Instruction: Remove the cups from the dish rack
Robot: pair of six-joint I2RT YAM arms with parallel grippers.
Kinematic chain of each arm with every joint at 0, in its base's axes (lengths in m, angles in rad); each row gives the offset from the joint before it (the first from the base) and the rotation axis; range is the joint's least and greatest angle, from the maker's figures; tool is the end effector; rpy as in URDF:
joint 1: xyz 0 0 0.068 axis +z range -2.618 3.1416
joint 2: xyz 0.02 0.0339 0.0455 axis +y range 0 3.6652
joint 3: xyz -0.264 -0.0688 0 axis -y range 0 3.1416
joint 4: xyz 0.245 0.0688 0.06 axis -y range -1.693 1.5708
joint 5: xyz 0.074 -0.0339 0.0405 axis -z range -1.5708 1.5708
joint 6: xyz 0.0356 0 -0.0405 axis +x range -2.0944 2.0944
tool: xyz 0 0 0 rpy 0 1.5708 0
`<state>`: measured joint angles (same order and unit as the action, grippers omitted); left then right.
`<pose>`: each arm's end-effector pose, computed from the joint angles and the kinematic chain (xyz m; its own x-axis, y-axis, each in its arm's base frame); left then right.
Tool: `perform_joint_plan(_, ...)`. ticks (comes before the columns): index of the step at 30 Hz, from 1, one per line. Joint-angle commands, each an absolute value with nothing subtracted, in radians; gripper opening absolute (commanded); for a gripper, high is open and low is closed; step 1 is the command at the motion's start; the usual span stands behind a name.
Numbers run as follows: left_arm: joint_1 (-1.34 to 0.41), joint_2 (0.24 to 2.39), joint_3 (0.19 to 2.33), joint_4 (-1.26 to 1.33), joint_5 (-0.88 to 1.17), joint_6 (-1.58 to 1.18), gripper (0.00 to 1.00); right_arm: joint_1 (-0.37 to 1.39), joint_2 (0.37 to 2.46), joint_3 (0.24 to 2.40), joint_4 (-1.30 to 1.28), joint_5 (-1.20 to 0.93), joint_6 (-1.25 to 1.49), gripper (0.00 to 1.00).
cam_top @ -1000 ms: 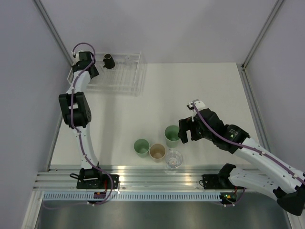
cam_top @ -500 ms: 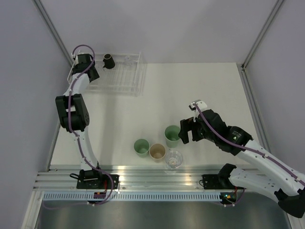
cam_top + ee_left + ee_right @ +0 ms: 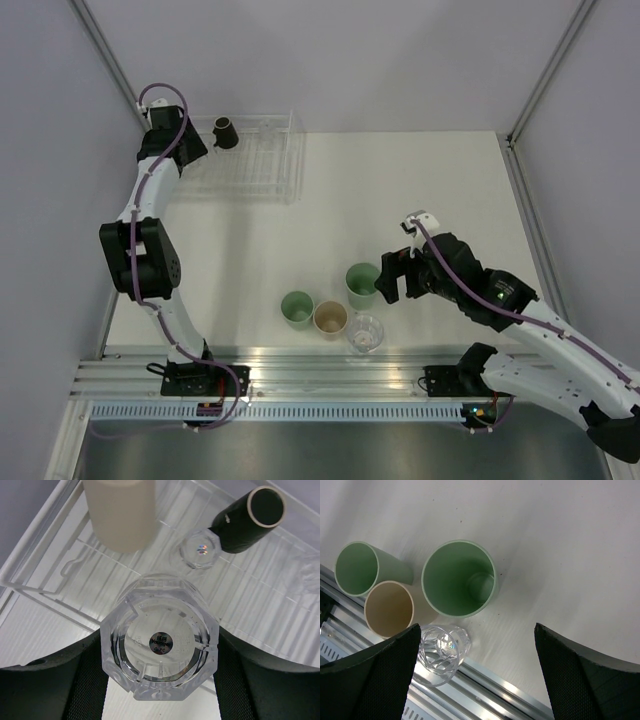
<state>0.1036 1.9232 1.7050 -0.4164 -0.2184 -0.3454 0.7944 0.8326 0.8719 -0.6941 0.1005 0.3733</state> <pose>0.4477 0.0543 0.3023 -0.4619 -0.3803 -0.8012 -0.4579 0.8759 -0.1518 0.1228 0.1199 0.3117 -0.6359 -0.1296 -0.7608 -0.4534 0.8605 0.2324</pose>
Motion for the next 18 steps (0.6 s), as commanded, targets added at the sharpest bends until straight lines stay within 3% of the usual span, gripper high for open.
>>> perform_joint_plan(1,0.094,1.848,1.706,-0.365,-0.138,-0.396,0.02,0.793,0.805,0.864,-0.663,0.1,0.38,0.98)
perform_joint_plan(6,0.074,1.796,1.712,-0.365,-0.005,-0.474,0.02,0.793,0.802,0.839,-0.637,0.144,0.391,0.98)
perform_joint_plan(12,-0.069,1.697,1.657,-0.373,0.191,-0.581,0.02,0.793,0.822,0.871,-0.558,0.303,0.408,0.98)
perform_joint_plan(18,-0.133,1.546,1.455,-0.168,0.567,-0.757,0.02,0.793,0.839,0.92,-0.439,0.395,0.376,0.98)
